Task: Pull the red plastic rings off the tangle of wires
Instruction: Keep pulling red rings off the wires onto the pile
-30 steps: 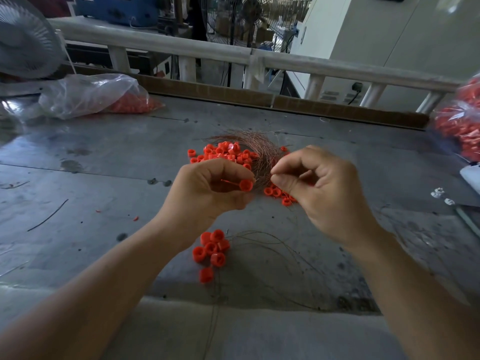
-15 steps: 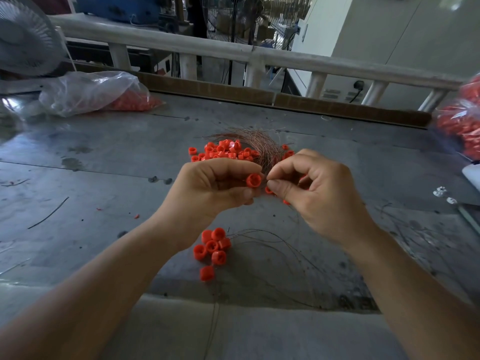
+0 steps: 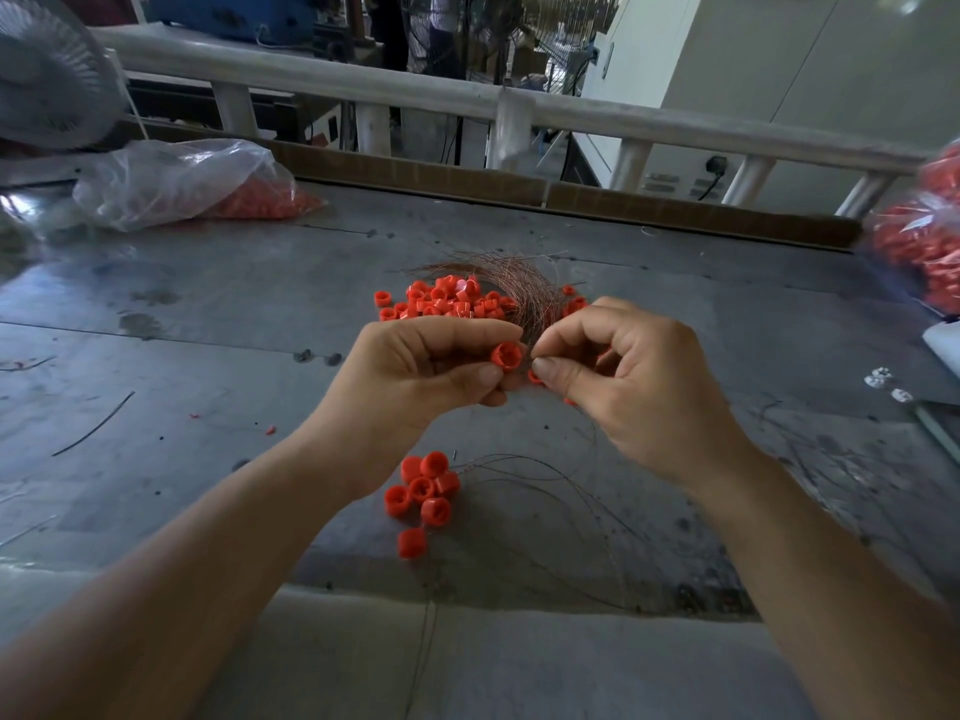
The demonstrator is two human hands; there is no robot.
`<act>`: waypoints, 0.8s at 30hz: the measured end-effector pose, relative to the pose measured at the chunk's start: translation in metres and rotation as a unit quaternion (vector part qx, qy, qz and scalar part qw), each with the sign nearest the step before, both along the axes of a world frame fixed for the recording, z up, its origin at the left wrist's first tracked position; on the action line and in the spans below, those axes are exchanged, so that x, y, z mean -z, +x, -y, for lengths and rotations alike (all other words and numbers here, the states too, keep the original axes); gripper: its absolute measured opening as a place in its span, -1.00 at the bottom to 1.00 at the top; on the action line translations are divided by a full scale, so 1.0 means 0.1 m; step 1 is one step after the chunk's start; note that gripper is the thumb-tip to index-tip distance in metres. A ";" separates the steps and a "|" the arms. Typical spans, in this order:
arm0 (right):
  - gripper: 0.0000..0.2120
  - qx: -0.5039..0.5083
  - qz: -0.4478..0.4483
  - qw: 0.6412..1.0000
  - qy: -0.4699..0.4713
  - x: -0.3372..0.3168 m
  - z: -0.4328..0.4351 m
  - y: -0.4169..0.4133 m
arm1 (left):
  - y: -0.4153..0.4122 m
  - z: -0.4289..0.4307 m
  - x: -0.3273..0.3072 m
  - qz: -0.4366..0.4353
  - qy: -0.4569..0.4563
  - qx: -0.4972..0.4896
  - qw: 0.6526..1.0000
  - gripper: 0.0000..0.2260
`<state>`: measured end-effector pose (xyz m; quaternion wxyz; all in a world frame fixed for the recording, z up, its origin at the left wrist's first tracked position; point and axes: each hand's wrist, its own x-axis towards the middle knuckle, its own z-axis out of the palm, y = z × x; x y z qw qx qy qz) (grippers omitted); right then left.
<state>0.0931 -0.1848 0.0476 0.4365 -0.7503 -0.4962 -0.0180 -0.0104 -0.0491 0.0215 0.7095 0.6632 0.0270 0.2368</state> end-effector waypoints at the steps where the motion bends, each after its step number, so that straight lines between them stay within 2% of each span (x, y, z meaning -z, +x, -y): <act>1: -0.77 0.000 0.000 1.000 0.000 0.00 0.00 0.00 | 0.00 0.00 0.00 0.000 0.001 -0.004 1.000 -0.76; 15: -0.82 -0.012 -0.008 1.000 -0.005 -0.01 -0.01 -0.01 | -0.03 0.00 -0.03 0.005 -0.027 0.019 0.999 -0.77; 24: -0.73 -0.050 -0.147 0.987 0.029 -0.03 -0.01 0.00 | -0.03 -0.01 -0.05 0.022 -0.097 0.040 0.994 -0.76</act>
